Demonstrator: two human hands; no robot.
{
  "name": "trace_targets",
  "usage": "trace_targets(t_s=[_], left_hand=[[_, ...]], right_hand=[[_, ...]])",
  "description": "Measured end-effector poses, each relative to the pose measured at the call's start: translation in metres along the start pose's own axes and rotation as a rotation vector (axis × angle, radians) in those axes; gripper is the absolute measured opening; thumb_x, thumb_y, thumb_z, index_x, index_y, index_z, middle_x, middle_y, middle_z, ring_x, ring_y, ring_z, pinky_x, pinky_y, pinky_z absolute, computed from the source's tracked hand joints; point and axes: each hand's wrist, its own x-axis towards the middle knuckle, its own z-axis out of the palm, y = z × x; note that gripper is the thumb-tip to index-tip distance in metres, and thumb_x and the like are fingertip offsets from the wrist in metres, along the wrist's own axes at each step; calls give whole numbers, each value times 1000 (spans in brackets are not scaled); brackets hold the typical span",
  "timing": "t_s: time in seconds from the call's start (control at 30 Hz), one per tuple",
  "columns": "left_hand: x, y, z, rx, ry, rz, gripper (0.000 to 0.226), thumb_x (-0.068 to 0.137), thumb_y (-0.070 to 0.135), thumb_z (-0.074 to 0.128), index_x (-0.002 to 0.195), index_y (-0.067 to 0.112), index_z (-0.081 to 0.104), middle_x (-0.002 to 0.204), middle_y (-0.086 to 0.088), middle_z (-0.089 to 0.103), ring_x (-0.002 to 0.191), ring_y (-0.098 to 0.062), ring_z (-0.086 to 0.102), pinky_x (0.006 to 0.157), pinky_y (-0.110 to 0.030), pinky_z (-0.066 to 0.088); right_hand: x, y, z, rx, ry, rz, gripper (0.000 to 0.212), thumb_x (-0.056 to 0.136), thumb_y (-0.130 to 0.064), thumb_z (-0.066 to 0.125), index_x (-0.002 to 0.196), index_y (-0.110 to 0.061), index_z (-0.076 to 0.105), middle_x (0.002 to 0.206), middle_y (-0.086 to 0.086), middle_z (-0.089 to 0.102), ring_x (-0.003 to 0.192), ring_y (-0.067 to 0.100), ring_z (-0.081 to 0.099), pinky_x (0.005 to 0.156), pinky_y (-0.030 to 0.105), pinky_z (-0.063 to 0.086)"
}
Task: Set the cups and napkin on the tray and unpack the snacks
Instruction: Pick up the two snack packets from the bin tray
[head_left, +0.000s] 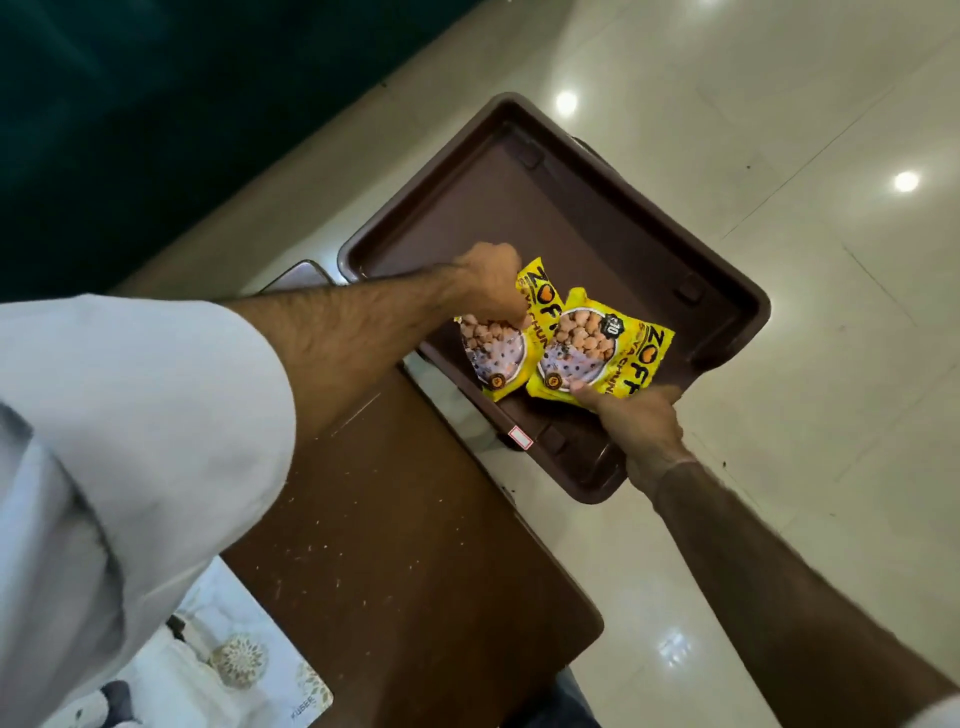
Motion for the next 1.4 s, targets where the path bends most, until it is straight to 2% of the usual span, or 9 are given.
trace_targets(t_s=[0.1,0.2,0.33,0.47,0.6,0.73,0.9,1.23,1.4], left_hand=[[-5,-3,4,-173,33,-15,40,69,34,85,99,14,69,92,1,72,72,-9,64,56,-22,51],[-15,-8,2,-371,73,-56,31,69,35,82,92,19,69,85,3,72,69,-8,66,55,-22,52],[-32,-25,0,-738,-2,-107,21,74,26,81,90,24,68,81,10,75,65,-3,72,50,-18,53],[-55,-42,5,-1021,-18,-146,47,76,26,81,118,16,64,114,-3,73,105,-22,69,93,-41,56],[-97,-69,6,-1342,58,-210,54,80,17,78,129,4,59,118,-15,72,108,-34,69,99,-52,54],[-150,-103,9,-1559,104,-218,50,85,11,71,132,-1,59,124,-23,68,115,-42,65,100,-58,51],[-224,-156,22,-1701,150,-177,58,84,16,72,137,0,55,133,-22,63,119,-41,62,101,-57,50],[-377,-265,62,-1892,429,-182,32,88,18,67,117,6,70,116,-18,71,114,-40,62,105,-59,46],[-459,-319,101,-1914,580,-226,24,88,15,65,110,8,71,104,-12,75,95,-29,72,97,-49,54]], right_hand=[[4,-6,3,24,64,-47,71,57,-42,91,109,-23,46,131,11,49,123,35,49,104,56,44],[11,-5,4,239,30,-134,45,64,-25,89,86,-26,50,120,14,62,116,35,60,96,53,53],[9,-11,11,412,-92,-251,56,77,-10,84,112,-17,41,117,13,68,104,22,69,92,41,58],[1,-34,4,737,-298,-229,59,81,12,71,122,-14,38,110,3,67,97,20,73,80,42,62],[-22,-48,-5,843,-568,-323,64,79,21,61,129,-17,49,130,13,66,118,32,67,93,52,57],[-62,-68,7,920,-784,-352,63,86,19,48,137,-17,53,143,15,59,131,33,57,108,54,46],[-129,-87,53,810,-926,-322,63,91,5,51,151,2,33,152,28,43,139,45,45,112,64,36],[-273,-71,174,500,-1211,-214,50,93,-8,63,142,-5,53,140,19,60,128,36,60,103,57,49],[-314,-42,215,372,-1282,-206,43,98,-12,58,141,-4,53,138,18,62,125,37,62,101,57,51]])
